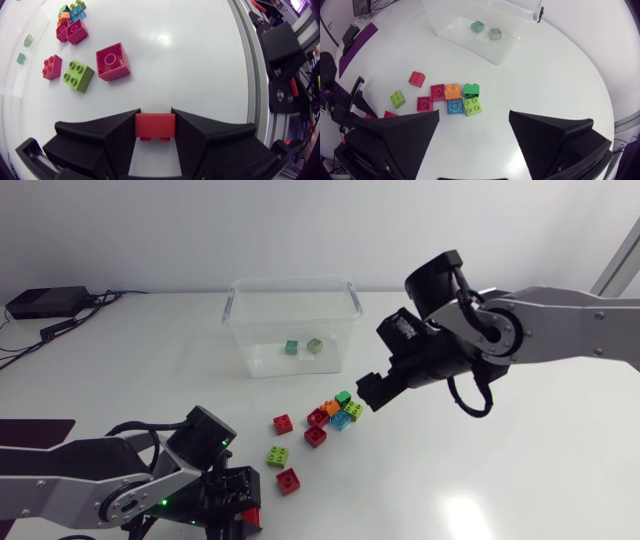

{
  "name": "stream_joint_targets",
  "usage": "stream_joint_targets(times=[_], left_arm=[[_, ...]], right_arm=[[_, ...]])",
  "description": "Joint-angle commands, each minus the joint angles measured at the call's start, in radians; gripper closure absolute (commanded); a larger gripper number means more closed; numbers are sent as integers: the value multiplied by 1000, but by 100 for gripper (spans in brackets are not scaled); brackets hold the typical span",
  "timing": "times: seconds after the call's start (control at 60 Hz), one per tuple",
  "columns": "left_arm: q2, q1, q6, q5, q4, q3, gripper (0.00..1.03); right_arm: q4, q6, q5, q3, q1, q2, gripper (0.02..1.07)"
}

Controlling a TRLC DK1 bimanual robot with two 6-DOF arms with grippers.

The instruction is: Place the duplo bricks in the container

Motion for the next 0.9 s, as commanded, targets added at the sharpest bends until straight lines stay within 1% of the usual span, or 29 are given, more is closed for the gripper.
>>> stream_joint_targets(times=[0.0, 0.067, 0.15, 0.267, 0.383, 0.467, 0.633, 0.883], left_arm=[[-21, -4, -13, -2, 8, 16, 70], [-49, 1, -13, -2, 7, 16, 70], [-115, 27, -14, -4, 2, 22, 71], [-193, 68, -8, -4, -70, 66, 71], [-239, 134, 27, -4, -141, 131, 71], [-248, 188, 59, -4, -168, 182, 71], [-242, 260, 85, -2, -177, 290, 71], [-188, 314, 90, -1, -170, 432, 71]], right_arm=[[29, -25, -13, -55, 6, 13, 7], [49, -35, -15, -73, 6, 37, 7], [81, -51, -16, -82, 0, 80, 7], [122, -75, -13, -79, -17, 157, 7], [159, -94, -15, -78, -25, 214, 7], [182, -101, -15, -75, -28, 241, 7], [213, -123, -9, -64, -34, 286, 7], [259, -161, 17, -36, -51, 355, 7]])
